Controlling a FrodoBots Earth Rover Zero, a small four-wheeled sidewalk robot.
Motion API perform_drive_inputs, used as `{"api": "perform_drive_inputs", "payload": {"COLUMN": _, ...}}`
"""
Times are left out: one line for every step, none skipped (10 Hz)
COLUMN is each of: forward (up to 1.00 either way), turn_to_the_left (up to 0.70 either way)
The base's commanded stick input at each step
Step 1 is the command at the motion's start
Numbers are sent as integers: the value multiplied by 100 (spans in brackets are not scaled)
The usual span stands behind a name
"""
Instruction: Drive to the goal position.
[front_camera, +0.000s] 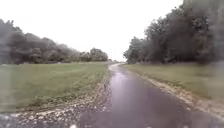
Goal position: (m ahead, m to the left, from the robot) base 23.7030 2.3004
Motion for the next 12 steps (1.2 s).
{"api": "perform_drive_inputs", "payload": {"forward": 70, "turn_to_the_left": 0}}
{"api": "perform_drive_inputs", "payload": {"forward": 70, "turn_to_the_left": 0}}
{"api": "perform_drive_inputs", "payload": {"forward": 70, "turn_to_the_left": 0}}
{"api": "perform_drive_inputs", "payload": {"forward": 70, "turn_to_the_left": 0}}
{"api": "perform_drive_inputs", "payload": {"forward": 70, "turn_to_the_left": 0}}
{"api": "perform_drive_inputs", "payload": {"forward": 70, "turn_to_the_left": 0}}
{"api": "perform_drive_inputs", "payload": {"forward": 70, "turn_to_the_left": 0}}
{"api": "perform_drive_inputs", "payload": {"forward": 70, "turn_to_the_left": 0}}
{"api": "perform_drive_inputs", "payload": {"forward": 70, "turn_to_the_left": 0}}
{"api": "perform_drive_inputs", "payload": {"forward": 70, "turn_to_the_left": 0}}
{"api": "perform_drive_inputs", "payload": {"forward": 70, "turn_to_the_left": 0}}
{"api": "perform_drive_inputs", "payload": {"forward": 70, "turn_to_the_left": 0}}
